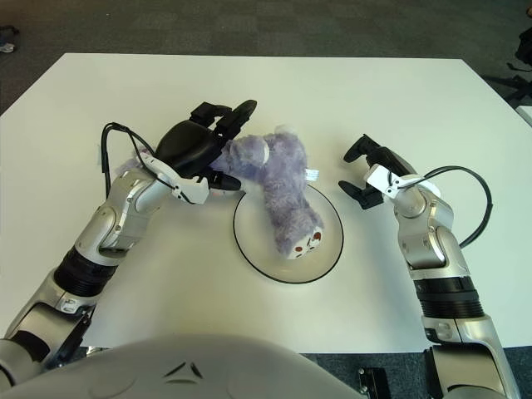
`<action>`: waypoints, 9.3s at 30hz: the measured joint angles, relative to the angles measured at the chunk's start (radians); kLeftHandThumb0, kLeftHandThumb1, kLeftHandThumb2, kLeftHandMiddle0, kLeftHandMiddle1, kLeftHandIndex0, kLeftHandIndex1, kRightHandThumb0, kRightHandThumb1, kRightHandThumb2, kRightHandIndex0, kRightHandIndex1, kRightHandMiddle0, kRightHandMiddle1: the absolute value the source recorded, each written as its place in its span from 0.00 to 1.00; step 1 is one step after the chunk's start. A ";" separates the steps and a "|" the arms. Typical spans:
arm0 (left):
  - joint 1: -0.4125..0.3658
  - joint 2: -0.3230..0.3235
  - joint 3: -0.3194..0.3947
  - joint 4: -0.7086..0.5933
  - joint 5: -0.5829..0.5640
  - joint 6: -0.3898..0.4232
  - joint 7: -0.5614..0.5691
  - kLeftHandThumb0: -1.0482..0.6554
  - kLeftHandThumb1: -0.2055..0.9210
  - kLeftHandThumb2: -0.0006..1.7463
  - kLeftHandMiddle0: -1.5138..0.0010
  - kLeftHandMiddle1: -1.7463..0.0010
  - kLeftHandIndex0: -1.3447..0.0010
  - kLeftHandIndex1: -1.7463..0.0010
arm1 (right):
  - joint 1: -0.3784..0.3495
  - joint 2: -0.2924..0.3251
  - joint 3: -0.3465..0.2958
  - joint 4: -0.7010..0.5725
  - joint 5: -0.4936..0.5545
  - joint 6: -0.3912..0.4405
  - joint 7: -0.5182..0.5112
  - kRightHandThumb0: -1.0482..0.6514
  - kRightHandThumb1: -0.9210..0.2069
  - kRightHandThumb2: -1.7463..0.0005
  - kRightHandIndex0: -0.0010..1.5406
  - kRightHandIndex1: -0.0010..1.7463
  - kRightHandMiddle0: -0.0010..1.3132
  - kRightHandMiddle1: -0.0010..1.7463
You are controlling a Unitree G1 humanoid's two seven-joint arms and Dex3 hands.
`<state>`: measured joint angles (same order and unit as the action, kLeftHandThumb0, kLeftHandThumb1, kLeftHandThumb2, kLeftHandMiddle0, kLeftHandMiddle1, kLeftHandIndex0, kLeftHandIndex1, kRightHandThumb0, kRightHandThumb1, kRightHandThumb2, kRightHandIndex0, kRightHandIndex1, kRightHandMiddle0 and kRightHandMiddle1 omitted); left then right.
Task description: Put the doll into the plate.
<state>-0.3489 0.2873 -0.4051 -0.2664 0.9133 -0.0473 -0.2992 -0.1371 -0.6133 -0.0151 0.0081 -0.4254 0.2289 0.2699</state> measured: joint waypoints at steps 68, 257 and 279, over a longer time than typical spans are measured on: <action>-0.092 -0.014 -0.077 0.161 0.074 0.065 -0.056 0.80 0.51 0.70 0.64 0.00 0.94 0.15 | -0.041 0.041 -0.028 0.161 0.062 -0.118 -0.140 0.51 0.69 0.26 0.08 0.83 0.00 0.82; 0.017 -0.207 -0.163 0.097 0.099 -0.094 0.338 0.61 0.34 0.81 0.47 0.12 0.64 0.00 | -0.062 -0.003 0.049 0.090 0.078 0.055 -0.101 0.40 0.54 0.39 0.05 0.63 0.00 0.54; -0.021 -0.229 -0.179 0.217 0.126 -0.111 0.473 0.61 0.32 0.85 0.48 0.07 0.62 0.00 | -0.072 -0.018 0.064 0.124 0.071 0.025 -0.086 0.37 0.52 0.41 0.03 0.54 0.00 0.53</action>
<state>-0.3702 0.0579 -0.5839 -0.0499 1.0390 -0.1582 0.1734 -0.2095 -0.6309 0.0491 0.1322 -0.3541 0.2541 0.1834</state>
